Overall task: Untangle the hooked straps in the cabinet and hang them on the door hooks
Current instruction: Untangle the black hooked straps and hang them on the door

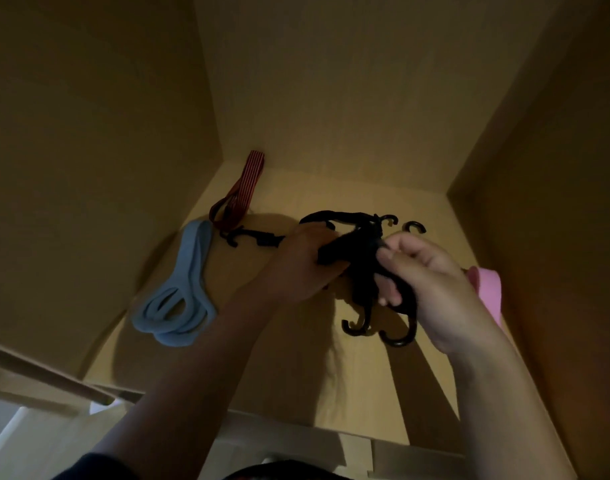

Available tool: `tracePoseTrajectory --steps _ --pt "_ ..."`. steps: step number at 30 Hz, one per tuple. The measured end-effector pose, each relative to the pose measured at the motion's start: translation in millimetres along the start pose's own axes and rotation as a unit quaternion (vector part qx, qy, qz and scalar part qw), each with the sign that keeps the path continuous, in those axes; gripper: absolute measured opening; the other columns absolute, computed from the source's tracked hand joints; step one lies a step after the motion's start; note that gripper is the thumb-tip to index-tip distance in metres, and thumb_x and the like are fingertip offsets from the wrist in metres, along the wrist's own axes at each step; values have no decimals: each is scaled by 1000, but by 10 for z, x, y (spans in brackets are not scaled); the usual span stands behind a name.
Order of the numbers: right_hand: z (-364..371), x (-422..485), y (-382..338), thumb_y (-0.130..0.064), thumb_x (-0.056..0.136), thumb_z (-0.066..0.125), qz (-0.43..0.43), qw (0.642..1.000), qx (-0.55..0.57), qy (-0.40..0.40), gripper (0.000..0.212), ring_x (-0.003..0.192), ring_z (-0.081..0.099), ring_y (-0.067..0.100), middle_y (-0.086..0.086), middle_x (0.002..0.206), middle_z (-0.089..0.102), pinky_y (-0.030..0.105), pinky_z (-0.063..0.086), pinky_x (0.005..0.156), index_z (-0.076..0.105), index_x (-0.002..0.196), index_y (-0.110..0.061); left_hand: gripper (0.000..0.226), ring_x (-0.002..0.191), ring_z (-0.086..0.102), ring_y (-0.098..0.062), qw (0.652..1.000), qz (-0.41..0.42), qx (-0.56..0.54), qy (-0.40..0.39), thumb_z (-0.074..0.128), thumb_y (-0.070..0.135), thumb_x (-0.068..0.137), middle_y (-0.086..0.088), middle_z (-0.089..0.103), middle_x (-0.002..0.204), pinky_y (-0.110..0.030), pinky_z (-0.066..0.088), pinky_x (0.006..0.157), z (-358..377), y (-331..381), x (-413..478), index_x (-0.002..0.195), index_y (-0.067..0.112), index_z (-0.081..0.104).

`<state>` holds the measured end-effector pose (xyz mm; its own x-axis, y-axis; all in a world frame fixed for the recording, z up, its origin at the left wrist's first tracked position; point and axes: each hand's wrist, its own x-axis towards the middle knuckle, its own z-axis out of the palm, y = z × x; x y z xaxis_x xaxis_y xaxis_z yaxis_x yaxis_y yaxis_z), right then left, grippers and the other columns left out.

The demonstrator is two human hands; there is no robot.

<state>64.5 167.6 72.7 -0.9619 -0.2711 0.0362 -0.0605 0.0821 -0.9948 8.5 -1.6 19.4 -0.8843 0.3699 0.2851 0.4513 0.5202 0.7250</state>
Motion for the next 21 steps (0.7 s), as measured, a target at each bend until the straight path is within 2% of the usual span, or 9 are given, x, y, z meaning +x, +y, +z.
tracePoseTrajectory --steps 2,3,5,7,10,13,16,19,21 --pt "-124 -4 -22 -17 79 60 -16 992 127 22 7 43 42 8 -6 46 44 19 45 54 56 73 -16 26 73 61 -23 998 -59 -39 -1 56 27 87 -13 63 77 -33 47 66 -27 20 100 85 1 63" --pt "-193 -2 -12 -13 74 66 -14 988 143 48 10 42 40 7 -6 45 44 18 43 50 57 73 -17 16 67 60 -17 992 -96 -82 11 57 21 89 -6 62 71 -28 46 62 -46 31 137 82 8 64" --pt "-313 7 44 -8 69 71 10 988 104 112 16 43 39 7 -6 46 45 18 39 47 57 72 -16 15 54 56 -6 964 -166 -201 56 58 12 88 5 58 56 -22 45 56 -109 76 213 73 14 61" --pt "-361 10 126 -6 74 66 41 985 59 160 13 44 39 7 -7 47 47 19 37 47 58 73 -15 20 43 52 -5 932 -184 -303 72 55 2 86 9 52 43 -21 46 56 -196 170 288 68 10 56" --pt "-327 16 231 -7 83 61 74 980 62 175 7 44 39 8 -7 44 44 18 39 46 59 79 -13 17 36 43 -7 911 -160 -381 16 58 1 82 9 43 37 -20 45 49 -302 372 335 68 10 53" --pt "-303 54 249 -10 86 58 88 976 83 182 2 43 38 8 -5 45 41 17 40 45 60 85 -11 10 37 38 -5 861 -124 -486 -81 62 10 66 8 40 44 -19 40 45 -412 482 357 72 13 55" --pt "-323 78 258 -13 89 55 95 969 103 205 7 44 37 8 -6 45 40 18 40 44 59 92 -8 37 44 43 -3 816 -82 -542 -181 67 17 61 6 48 59 -16 41 44 -510 497 343 96 9 58" --pt "-357 89 245 -19 91 53 103 958 133 233 10 45 38 7 -5 48 40 19 40 48 59 90 -12 60 49 47 -4 834 -102 -504 -201 76 12 55 1 53 70 -15 41 41 -557 396 258 112 12 57" --pt "-432 127 243 -21 92 50 119 933 234 246 9 41 38 5 -6 46 40 18 40 45 58 92 -15 53 47 47 -3 874 -155 -426 -175 70 2 64 3 60 71 -15 40 40 -535 294 172 114 17 57"
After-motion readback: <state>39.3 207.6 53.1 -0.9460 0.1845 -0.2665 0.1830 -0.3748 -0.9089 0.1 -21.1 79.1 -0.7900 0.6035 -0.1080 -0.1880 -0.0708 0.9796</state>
